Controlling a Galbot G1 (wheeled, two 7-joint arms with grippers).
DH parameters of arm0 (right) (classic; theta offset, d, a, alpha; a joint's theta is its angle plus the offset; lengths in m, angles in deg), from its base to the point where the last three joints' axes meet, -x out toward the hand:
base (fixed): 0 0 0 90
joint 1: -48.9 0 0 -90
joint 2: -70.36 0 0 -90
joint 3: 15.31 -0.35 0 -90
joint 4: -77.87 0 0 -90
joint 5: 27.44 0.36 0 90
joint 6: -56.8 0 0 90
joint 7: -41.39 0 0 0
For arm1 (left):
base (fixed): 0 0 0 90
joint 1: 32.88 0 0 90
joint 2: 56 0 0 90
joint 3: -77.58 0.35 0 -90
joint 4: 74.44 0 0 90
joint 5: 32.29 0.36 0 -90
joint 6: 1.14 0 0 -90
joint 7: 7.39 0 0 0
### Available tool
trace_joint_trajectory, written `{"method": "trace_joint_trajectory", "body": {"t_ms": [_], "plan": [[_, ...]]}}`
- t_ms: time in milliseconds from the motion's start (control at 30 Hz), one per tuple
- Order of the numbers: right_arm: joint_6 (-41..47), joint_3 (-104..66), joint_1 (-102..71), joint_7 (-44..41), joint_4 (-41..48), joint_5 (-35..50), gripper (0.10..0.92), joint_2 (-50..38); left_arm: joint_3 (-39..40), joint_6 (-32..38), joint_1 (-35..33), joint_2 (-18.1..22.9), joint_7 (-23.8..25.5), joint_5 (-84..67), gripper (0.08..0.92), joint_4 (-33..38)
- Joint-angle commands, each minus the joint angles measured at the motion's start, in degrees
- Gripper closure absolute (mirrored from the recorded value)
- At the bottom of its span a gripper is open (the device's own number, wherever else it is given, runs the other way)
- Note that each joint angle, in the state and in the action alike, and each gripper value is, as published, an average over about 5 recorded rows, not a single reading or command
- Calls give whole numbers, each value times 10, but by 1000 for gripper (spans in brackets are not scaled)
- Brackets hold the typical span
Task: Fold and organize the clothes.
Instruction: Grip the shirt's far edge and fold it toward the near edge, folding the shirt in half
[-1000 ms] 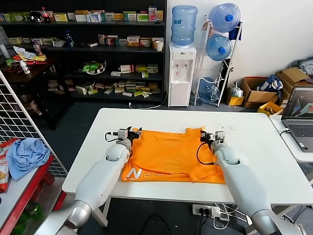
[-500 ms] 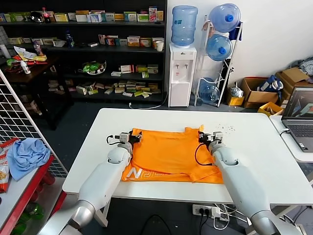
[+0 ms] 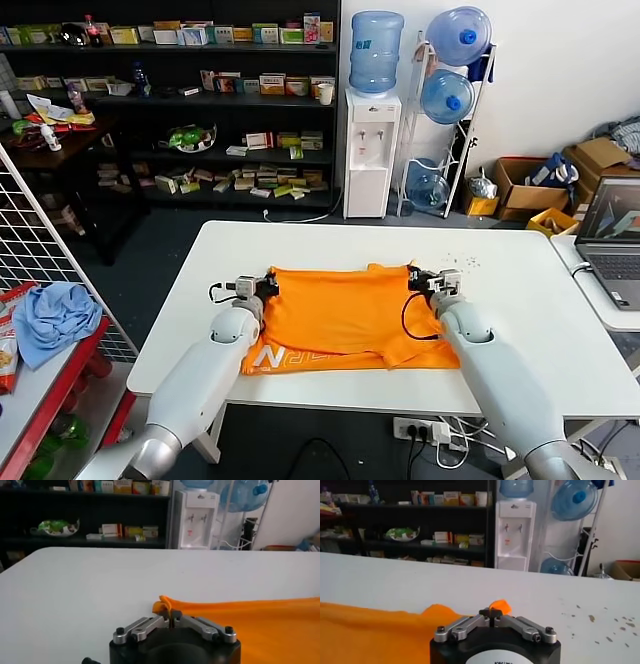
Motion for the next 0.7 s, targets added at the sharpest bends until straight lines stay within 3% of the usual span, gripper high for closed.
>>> {"method": "trace_joint_trajectory", "body": {"t_ms": [33,333,700], "plan": [[2,-11,-75,10,-111,3,900,-49,-5,-7,-71,-67,-16,-39,900,150],[26,-44,-188,51,-241,5,900,-108,-24,-15,-191,-135,-43,-41,900,335],[88,-93,-331,116,-398,-19,900,-145,-52,-20,-334,-166,-69,-31,900,466]]}}
